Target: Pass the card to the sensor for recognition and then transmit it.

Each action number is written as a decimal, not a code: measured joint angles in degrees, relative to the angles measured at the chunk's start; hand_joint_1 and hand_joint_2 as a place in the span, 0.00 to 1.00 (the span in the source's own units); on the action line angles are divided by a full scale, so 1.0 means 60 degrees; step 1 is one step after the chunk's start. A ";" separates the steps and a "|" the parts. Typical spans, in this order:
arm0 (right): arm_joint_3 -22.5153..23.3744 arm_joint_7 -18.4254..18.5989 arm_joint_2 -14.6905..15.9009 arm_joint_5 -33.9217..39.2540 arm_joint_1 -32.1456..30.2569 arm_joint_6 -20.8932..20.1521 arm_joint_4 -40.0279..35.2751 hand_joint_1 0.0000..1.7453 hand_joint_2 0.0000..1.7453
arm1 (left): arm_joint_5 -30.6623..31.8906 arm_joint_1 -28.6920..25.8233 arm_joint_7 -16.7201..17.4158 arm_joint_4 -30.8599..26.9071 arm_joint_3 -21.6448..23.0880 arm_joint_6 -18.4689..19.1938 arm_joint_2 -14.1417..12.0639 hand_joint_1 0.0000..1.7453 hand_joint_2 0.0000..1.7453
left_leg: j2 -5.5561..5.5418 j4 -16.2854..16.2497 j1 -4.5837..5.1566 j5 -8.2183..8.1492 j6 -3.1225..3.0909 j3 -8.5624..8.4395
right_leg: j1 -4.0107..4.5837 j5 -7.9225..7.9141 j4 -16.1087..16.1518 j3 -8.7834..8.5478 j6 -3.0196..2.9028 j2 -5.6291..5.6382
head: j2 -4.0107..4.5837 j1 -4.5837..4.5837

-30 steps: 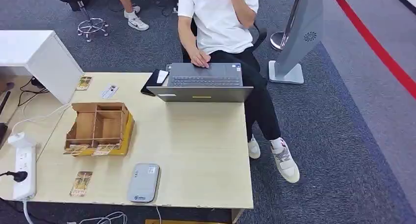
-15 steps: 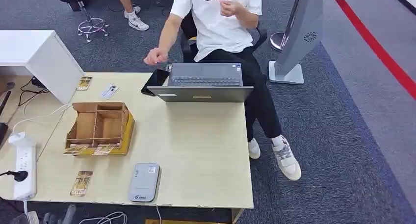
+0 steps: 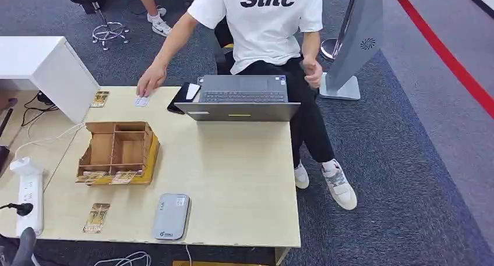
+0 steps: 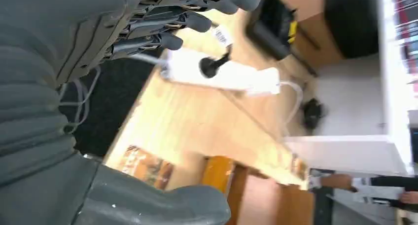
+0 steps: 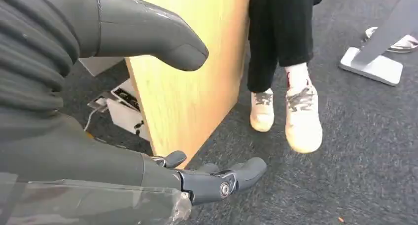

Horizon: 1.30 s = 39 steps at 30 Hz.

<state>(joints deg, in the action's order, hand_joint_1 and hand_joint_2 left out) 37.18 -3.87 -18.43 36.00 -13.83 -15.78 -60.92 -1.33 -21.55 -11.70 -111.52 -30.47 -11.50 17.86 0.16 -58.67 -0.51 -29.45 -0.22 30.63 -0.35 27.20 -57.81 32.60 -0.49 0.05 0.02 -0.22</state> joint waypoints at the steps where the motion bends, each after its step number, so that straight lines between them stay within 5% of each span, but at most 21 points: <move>1: -0.0047 -0.0029 -0.0033 0.0050 -0.0057 0.0007 -0.0097 0.00 1.00 | 0.0224 -0.0008 -0.0112 -0.0278 0.0025 -0.0018 0.0040 0.00 1.00 | 0.0000 0.0000 0.0000 0.0000 0.0000 0.0000 | 0.0000 0.0000 0.0000 0.0000 0.0000 0.0000 | 0.0000 -0.0007; 6: -0.0273 -0.0164 -0.0098 0.0204 -0.0218 0.0087 -0.0400 0.00 1.00 | 0.1479 0.0001 -0.0667 -0.1285 0.0412 0.0026 0.0135 0.00 1.00 | 0.0002 0.0000 0.0002 0.0000 0.0000 -0.0004 | -0.0001 -0.0003 0.0000 0.0001 -0.0004 0.0001 | 0.0000 -0.0004; 14: -0.0266 -0.0171 -0.0109 -0.0135 -0.0198 -0.0120 -0.0429 0.00 1.00 | 0.3989 0.0597 -0.0910 -0.1609 0.1388 0.0292 -0.0059 0.00 1.00 | 0.0001 0.0000 0.0001 0.0012 0.0003 -0.0005 | 0.0000 -0.0012 0.0000 0.0000 0.0000 0.0003 | 0.0000 -0.0007; 39: 0.0387 -0.0124 -0.0004 -0.2259 0.0564 -0.1020 0.0274 0.00 1.00 | 0.9149 0.4645 0.0393 0.0856 0.3901 0.1792 -0.2710 0.00 1.00 | 0.0006 -0.0001 -0.0001 0.0061 0.0015 0.0005 | 0.0001 -0.0056 -0.0002 0.0014 -0.0015 0.0011 | 0.0000 -0.0015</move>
<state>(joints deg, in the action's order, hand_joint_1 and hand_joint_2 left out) 39.50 -4.61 -18.45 22.44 -10.45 -21.90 -59.27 53.56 6.32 -9.34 -106.38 -7.06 -0.75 1.60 0.20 -58.68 -0.51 -29.08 -0.13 30.66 -0.34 26.86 -57.82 32.68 -0.58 0.11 0.02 -0.31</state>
